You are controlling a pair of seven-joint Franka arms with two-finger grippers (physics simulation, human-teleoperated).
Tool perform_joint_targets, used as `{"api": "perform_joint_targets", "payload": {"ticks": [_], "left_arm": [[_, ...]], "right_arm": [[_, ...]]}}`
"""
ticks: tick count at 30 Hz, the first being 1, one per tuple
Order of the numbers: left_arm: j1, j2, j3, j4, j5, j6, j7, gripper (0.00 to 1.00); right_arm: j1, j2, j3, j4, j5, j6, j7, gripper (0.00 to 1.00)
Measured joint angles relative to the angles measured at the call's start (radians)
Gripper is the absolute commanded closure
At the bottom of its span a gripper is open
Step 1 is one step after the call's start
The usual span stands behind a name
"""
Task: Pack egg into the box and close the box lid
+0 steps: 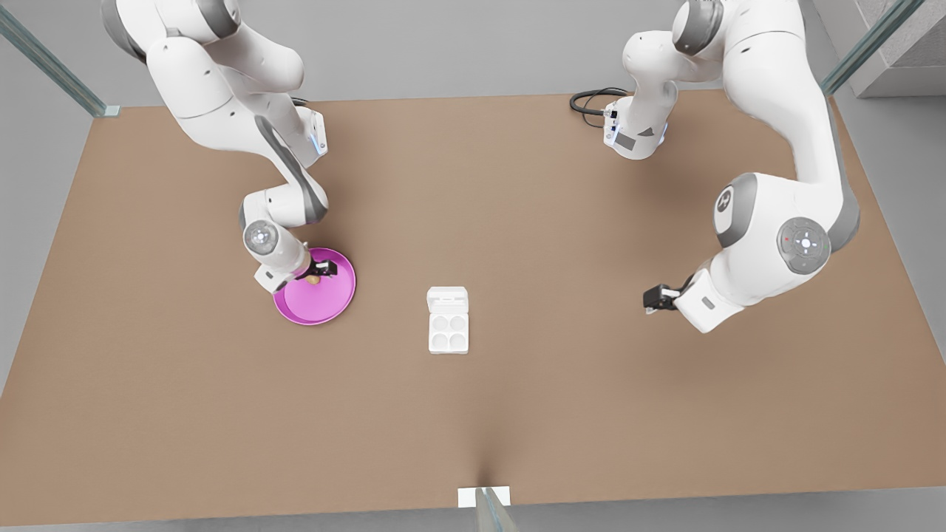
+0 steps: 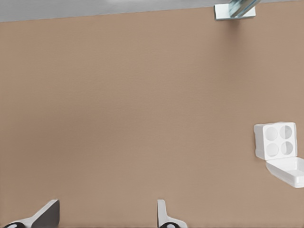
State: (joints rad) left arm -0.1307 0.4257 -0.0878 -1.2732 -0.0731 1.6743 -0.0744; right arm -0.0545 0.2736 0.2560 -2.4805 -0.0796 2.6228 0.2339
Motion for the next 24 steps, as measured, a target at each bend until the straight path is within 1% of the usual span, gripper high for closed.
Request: {"api": "perform_joint_targets", "payload": {"ticks": [1,4,5,7,9,11,15,17,21,24], "left_arm": [[0.003,-0.003,0.001,0.001,0.000,-0.003,0.000,0.00],[0.008,-0.004,0.002,0.012,0.001,-0.003,0.002,0.00],[0.024,0.002,0.002,0.015,0.000,0.003,0.004,0.00],[0.035,-0.002,-0.017,0.018,0.001,-0.023,0.012,0.00],[0.015,-0.021,-0.033,0.027,0.000,-0.052,0.019,0.00],[0.021,-0.027,-0.028,0.026,0.006,-0.072,0.017,0.00],[0.008,-0.022,-0.033,0.022,0.055,-0.097,0.005,0.00],[0.006,-0.020,-0.034,0.022,0.065,-0.104,-0.001,0.00],[0.006,-0.018,-0.035,0.023,0.074,-0.113,-0.011,0.00],[0.007,-0.019,-0.035,0.024,0.077,-0.117,-0.016,0.00]], "right_arm": [[0.000,0.007,0.000,0.000,-0.002,0.005,0.001,0.00],[-0.002,0.022,0.000,0.001,-0.010,0.019,0.003,0.32],[-0.002,0.021,0.000,0.001,-0.012,0.023,0.003,0.41],[-0.004,0.015,0.000,0.000,-0.016,0.027,0.004,0.42],[-0.004,0.010,0.001,0.000,-0.018,0.030,0.003,0.47],[-0.004,0.007,0.001,0.000,-0.017,0.032,0.002,0.49],[-0.002,-0.021,0.002,0.008,-0.016,0.014,-0.001,0.50],[-0.002,-0.030,0.002,0.041,-0.016,-0.012,-0.003,0.50],[0.022,0.007,0.002,0.215,-0.013,-0.107,-0.006,0.50],[0.101,0.147,-0.019,0.472,-0.007,-0.213,-0.006,0.50]]}}
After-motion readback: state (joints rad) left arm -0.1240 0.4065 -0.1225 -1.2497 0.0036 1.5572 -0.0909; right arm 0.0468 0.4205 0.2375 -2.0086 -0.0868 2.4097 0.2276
